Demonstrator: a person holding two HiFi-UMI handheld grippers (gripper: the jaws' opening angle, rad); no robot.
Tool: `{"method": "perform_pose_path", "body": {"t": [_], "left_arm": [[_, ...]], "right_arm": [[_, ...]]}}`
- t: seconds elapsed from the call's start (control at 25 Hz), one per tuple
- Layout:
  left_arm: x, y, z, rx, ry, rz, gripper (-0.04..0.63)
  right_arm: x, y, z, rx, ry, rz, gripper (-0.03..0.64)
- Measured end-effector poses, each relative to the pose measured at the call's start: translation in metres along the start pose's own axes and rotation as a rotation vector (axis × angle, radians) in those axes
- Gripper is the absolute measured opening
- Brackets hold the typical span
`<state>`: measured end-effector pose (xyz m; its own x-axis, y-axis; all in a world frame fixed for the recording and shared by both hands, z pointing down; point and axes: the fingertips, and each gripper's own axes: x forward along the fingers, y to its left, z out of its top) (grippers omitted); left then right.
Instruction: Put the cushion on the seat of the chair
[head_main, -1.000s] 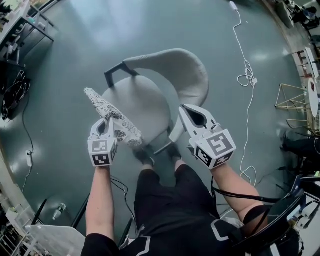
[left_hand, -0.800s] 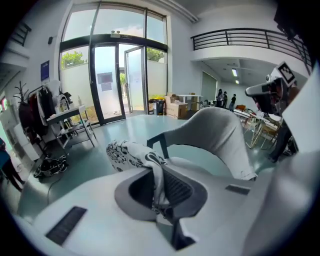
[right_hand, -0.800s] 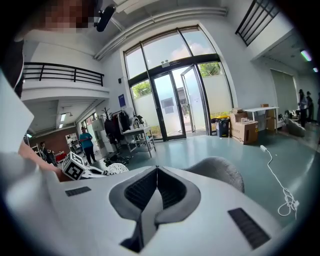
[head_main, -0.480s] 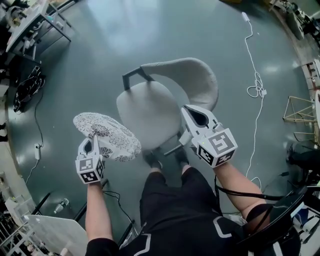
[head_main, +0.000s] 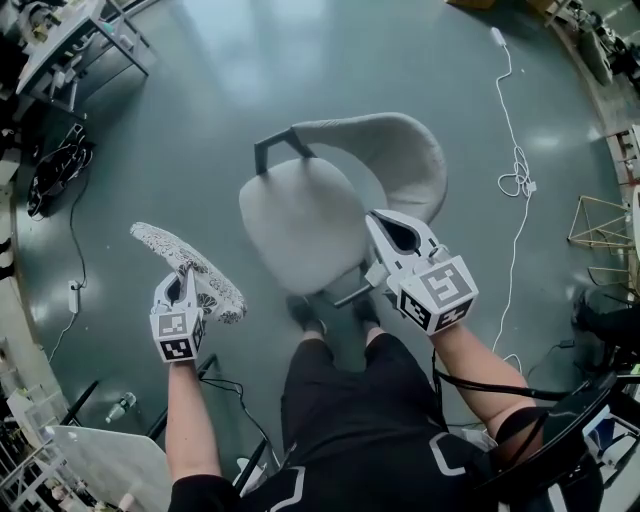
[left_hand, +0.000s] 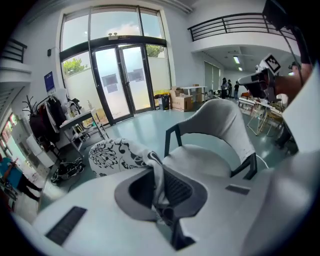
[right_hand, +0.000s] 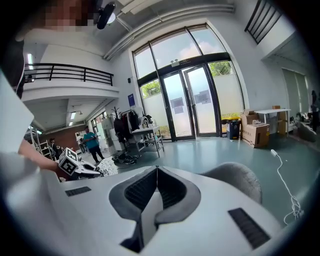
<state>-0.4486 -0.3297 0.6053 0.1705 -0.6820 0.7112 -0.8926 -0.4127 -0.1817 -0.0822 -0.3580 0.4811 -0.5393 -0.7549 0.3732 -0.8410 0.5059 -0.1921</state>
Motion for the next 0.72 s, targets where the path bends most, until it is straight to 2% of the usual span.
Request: {"method": "perform_pose_path", "body": {"t": [0.36, 0.48, 0.6, 0.72], "left_arm": [[0.071, -0.052, 0.004, 0.042, 0.020, -0.150, 0.021], [0.085, -0.079, 0.017, 0.060, 0.006, -0.214, 0.021], [0.098, -0.104, 0.031, 0.043, -0.009, -0.260, 0.021], [0.109, -0.129, 0.041, 0.079, -0.007, -0.306, 0.021]], "right_arm": [[-0.016, -0.023, -0.031, 0.042, 0.029, -0.085, 0.011], [-0.025, -0.033, -0.041, 0.061, 0.038, -0.111, 0.011], [-0.032, -0.041, -0.049, 0.075, 0.039, -0.128, 0.011], [-0.040, -0.051, -0.052, 0.090, 0.027, -0.146, 0.011]]}}
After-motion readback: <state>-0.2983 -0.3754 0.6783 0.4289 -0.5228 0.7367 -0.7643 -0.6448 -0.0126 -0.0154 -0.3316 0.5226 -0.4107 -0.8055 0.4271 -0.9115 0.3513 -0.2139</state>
